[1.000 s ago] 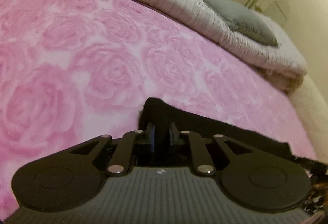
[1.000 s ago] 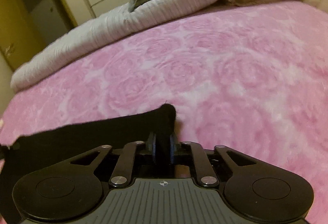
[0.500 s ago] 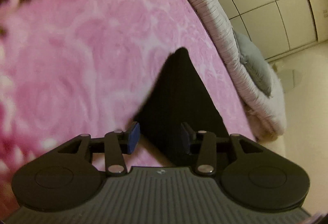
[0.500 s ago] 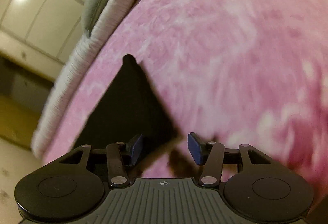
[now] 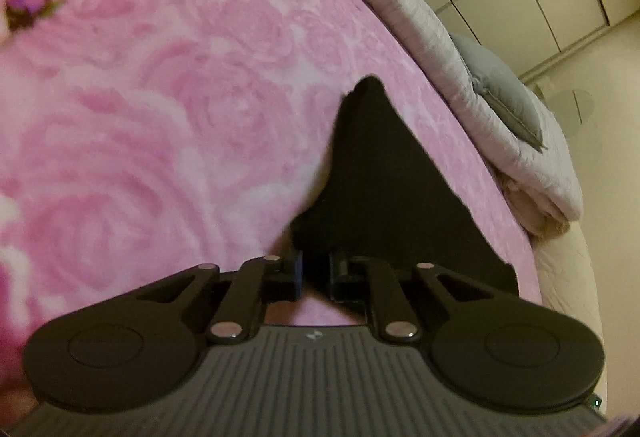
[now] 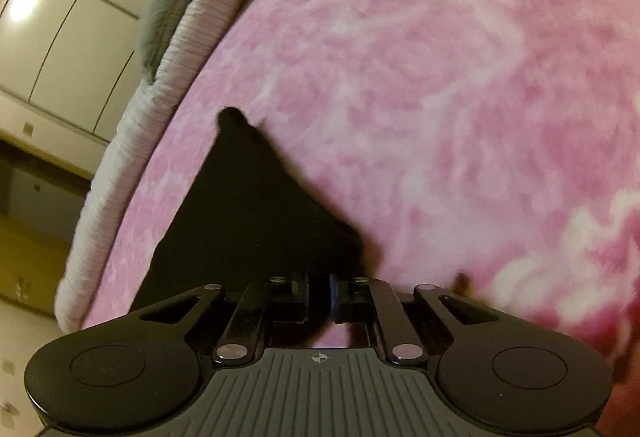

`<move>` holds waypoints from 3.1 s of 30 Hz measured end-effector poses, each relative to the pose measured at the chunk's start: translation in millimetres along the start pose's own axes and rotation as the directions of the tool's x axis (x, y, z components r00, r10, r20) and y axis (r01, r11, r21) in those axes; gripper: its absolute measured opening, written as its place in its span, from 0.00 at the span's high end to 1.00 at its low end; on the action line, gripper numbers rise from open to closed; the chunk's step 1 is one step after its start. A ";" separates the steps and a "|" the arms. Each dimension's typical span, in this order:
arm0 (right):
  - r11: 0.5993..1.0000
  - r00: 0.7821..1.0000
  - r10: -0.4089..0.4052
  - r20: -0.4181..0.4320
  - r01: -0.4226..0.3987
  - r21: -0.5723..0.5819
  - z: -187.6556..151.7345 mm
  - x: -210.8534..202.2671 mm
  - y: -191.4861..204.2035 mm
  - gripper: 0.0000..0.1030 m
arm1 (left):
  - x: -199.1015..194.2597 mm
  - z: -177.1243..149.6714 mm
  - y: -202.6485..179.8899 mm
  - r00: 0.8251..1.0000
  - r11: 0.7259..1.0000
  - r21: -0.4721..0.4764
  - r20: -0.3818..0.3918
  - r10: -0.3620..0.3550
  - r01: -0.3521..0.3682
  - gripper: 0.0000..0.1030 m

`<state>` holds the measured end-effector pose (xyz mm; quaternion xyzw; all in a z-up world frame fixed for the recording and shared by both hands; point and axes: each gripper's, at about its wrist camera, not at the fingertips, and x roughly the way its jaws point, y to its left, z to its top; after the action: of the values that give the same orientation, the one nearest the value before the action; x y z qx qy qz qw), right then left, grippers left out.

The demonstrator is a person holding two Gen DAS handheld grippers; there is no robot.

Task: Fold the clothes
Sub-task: 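Lay the folded garment down on the bed and open both grippers, then move both grippers back from the smaller folded black garment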

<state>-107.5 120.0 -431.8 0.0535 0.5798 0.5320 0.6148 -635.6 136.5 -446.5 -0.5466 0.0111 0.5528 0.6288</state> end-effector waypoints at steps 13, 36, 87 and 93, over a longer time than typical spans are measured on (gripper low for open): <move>0.722 0.952 -0.153 0.267 0.292 -0.627 -41.5 -35.3 92.3 0.76 | -32.5 10.2 -75.1 0.984 0.929 0.339 0.149 0.102 -0.148 0.90; 0.541 0.976 -0.128 0.177 0.218 -0.812 -76.2 14.7 85.9 0.60 | 29.6 -24.7 -89.2 0.954 0.798 0.525 0.117 0.276 -0.295 0.95; 0.659 0.975 -0.179 0.134 0.220 -0.719 -182.0 -186.9 86.7 0.58 | -167.2 -179.1 -156.5 0.950 0.696 0.649 0.171 0.260 -0.307 0.69; 0.622 0.960 -0.218 0.175 0.275 -0.733 -192.0 -186.3 100.5 0.58 | -179.2 -163.4 -134.6 0.963 0.743 0.613 0.160 0.217 -0.269 0.69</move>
<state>-270.4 -76.2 -302.8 -0.2666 0.2886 0.6317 0.6683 -513.5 -72.1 -310.5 -0.2769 0.2417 0.6153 0.6973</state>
